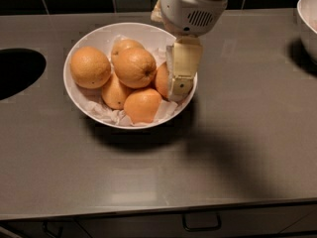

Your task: Pick orange from white bowl

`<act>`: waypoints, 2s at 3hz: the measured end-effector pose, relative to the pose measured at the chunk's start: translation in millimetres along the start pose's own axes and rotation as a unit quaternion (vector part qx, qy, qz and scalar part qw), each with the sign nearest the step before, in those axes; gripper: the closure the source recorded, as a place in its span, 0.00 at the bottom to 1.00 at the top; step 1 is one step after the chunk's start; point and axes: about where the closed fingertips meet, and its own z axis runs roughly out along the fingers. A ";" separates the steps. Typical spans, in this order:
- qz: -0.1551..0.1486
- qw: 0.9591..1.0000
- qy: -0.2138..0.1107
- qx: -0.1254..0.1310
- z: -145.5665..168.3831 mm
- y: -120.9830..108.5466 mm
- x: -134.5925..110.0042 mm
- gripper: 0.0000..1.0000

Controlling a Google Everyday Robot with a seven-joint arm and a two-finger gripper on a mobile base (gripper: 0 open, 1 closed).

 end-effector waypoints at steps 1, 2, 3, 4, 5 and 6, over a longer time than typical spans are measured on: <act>-0.007 1.000 -0.004 -0.011 7.9 -12.7 -8.7 0.00; -0.032 0.998 -0.014 -0.046 17.7 -17.2 -15.2 0.00; -0.032 0.998 -0.014 -0.046 17.7 -17.3 -15.2 0.00; -0.004 1.000 -0.006 -0.024 18.9 -24.9 -18.9 0.00; 0.030 1.000 0.008 0.001 18.6 -34.6 -26.9 0.00; 0.055 0.998 0.009 0.018 18.5 -40.9 -31.5 0.00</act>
Offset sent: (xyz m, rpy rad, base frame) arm 0.0201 0.0263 -0.0182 -0.0408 0.1637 0.1800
